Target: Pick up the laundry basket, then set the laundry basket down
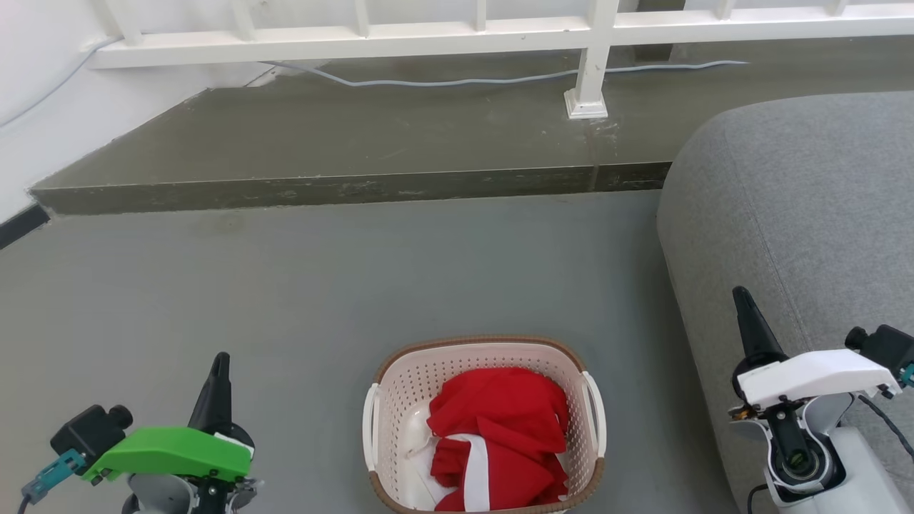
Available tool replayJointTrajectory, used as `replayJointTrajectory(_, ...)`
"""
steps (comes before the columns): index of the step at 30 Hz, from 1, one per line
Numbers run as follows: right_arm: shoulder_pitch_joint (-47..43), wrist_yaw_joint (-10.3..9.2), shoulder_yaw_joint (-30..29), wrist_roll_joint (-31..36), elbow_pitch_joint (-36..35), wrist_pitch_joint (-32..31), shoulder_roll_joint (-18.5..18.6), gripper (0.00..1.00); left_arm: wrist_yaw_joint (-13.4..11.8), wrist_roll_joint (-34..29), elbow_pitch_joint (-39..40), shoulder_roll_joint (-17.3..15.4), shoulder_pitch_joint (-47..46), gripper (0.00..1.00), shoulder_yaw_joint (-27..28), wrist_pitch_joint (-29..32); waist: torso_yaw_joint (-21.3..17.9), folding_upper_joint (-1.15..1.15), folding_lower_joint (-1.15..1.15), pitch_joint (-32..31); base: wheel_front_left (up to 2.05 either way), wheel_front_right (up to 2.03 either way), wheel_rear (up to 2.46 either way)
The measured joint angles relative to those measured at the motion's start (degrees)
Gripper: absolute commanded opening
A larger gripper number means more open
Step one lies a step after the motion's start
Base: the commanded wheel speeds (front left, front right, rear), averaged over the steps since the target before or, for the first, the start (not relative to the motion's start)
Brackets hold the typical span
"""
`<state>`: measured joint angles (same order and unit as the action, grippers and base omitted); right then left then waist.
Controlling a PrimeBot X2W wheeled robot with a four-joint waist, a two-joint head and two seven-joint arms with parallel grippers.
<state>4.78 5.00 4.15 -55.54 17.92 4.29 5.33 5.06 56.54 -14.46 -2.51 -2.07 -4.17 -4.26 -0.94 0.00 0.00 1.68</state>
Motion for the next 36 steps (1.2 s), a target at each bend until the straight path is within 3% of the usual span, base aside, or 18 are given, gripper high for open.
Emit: replayJointTrajectory(36,0.0,1.05,-7.99,-26.35,-1.01,-7.24,-1.82,0.0,1.23,25.77,-1.16,-0.03,-0.3,0.0,5.61,7.08,0.69,0.0,0.0,-1.12,0.0,0.0,0.0)
